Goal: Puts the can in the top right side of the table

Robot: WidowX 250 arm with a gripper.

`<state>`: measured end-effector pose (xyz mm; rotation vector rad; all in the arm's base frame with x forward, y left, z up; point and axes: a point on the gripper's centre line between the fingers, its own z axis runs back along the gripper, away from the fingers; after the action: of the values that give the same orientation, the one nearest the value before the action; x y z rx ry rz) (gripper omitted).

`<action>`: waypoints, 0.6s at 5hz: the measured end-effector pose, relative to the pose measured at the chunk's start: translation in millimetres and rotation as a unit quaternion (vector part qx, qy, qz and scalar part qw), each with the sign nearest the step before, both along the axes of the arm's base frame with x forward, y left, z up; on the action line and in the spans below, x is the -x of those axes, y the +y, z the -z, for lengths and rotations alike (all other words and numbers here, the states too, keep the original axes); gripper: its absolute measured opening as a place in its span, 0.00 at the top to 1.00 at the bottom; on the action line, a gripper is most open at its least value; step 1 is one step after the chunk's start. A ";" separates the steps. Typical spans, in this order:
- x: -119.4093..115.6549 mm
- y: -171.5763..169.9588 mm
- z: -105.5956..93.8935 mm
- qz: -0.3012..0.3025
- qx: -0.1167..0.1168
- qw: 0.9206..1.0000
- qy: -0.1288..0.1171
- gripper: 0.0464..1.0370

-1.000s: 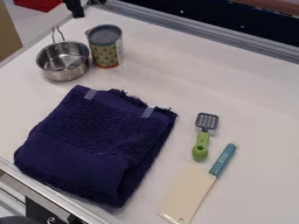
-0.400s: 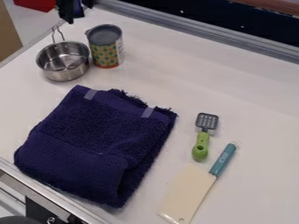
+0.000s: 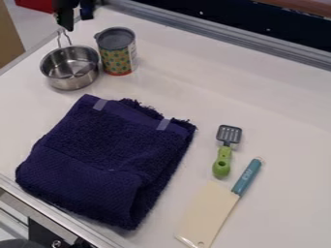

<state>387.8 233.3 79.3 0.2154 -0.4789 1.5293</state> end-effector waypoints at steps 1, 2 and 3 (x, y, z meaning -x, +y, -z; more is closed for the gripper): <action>-0.1 -8.3 15.3 -0.003 -0.002 1.000 0.006 0.04; -5.4 -14.7 19.6 -0.010 -0.008 1.000 0.001 0.04; -8.5 -20.8 21.4 -0.007 -0.009 1.000 0.002 0.04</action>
<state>396.3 212.5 57.9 0.2355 -0.4893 1.5381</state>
